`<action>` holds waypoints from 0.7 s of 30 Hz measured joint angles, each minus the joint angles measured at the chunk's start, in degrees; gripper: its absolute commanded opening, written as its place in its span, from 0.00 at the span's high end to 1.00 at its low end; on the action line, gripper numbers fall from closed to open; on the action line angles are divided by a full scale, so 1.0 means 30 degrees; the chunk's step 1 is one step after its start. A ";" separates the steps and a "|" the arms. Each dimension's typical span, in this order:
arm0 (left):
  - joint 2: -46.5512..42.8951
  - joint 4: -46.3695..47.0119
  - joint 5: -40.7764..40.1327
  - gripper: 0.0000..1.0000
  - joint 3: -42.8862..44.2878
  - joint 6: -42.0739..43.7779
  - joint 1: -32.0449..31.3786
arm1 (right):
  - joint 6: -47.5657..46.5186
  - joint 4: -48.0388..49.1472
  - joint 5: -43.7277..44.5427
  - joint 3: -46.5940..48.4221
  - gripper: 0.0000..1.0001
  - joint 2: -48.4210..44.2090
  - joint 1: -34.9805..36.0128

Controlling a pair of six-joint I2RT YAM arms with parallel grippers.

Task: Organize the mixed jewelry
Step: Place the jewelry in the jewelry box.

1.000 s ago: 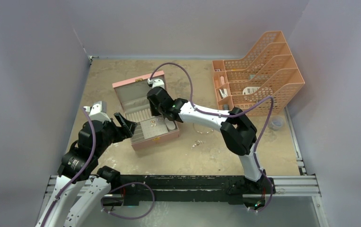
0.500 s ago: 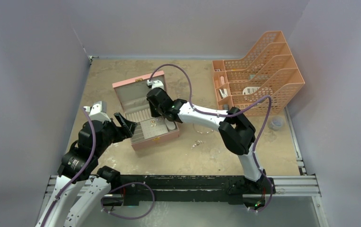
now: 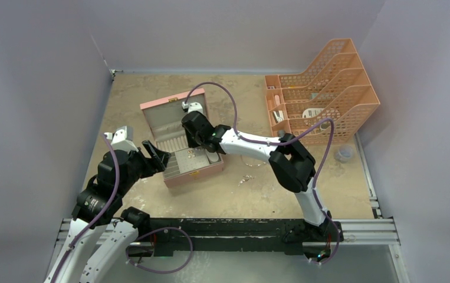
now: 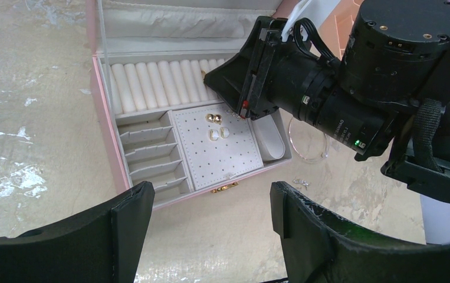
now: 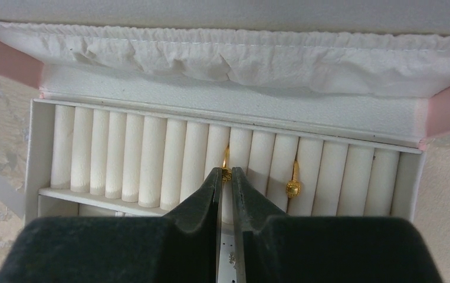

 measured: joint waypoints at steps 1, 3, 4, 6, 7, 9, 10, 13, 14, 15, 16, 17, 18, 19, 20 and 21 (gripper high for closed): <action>0.0000 0.0000 0.0000 0.28 0.0000 0.0000 0.0000 | 0.0000 -0.0015 0.0022 0.0022 0.88 0.0007 0.0000; 0.0022 0.0000 0.0000 0.28 0.0000 0.0000 0.0000 | 0.0000 -0.0022 0.0029 0.0058 0.88 0.0022 0.0000; 0.0036 0.0000 0.0000 0.28 0.0000 0.0000 0.0000 | 0.0007 -0.0029 0.0044 0.0073 0.88 0.0022 0.0000; 0.0036 0.0000 0.0000 0.28 0.0000 0.0000 0.0007 | 0.0007 -0.0044 0.0080 0.0175 0.88 0.0087 0.0000; 0.0036 0.0000 0.0000 0.28 0.0000 0.0000 0.0000 | 0.0007 -0.0022 0.0146 0.0284 0.88 0.0175 0.0000; 0.0036 0.0000 0.0000 0.28 0.0000 0.0000 0.0000 | 0.0015 0.0015 0.0255 0.0430 0.88 0.0328 0.0000; 0.0036 0.0000 0.0000 0.28 0.0000 0.0000 0.0007 | 0.0015 0.0029 0.0313 0.0481 0.88 0.0379 0.0000; 0.0036 0.0000 0.0000 0.28 0.0000 0.0000 0.0000 | 0.0029 0.0044 0.0386 0.0561 0.89 0.0452 -0.0007; 0.0036 0.0000 0.0000 0.28 0.0000 0.0007 0.0000 | 0.0029 0.0058 0.0386 0.0561 0.89 0.0459 -0.0007; 0.0036 0.0000 0.0000 0.28 0.0000 0.0000 0.0000 | 0.0044 0.0087 0.0393 0.0576 0.88 0.0481 -0.0007; 0.0036 0.0000 0.0000 0.28 0.0000 0.0000 0.0007 | 0.0051 0.0095 0.0393 0.0590 0.88 0.0488 -0.0007; 0.0036 0.0000 0.0000 0.28 0.0000 0.0000 0.0000 | 0.0080 0.0087 0.0393 0.0590 0.88 0.0495 -0.0015; 0.0036 0.0000 0.0000 0.28 0.0000 0.0000 0.0000 | 0.0109 0.0095 0.0393 0.0590 0.87 0.0495 -0.0022; 0.0036 0.0000 0.0000 0.28 0.0000 0.0000 0.0000 | 0.0160 0.0095 0.0386 0.0590 0.86 0.0495 -0.0029; 0.0036 0.0000 0.0000 0.28 0.0000 0.0000 0.0000 | 0.0182 0.0095 0.0379 0.0590 0.85 0.0495 -0.0029; 0.0036 0.0000 0.0000 0.28 0.0000 0.0000 0.0000 | 0.0226 0.0095 0.0379 0.0590 0.83 0.0488 -0.0036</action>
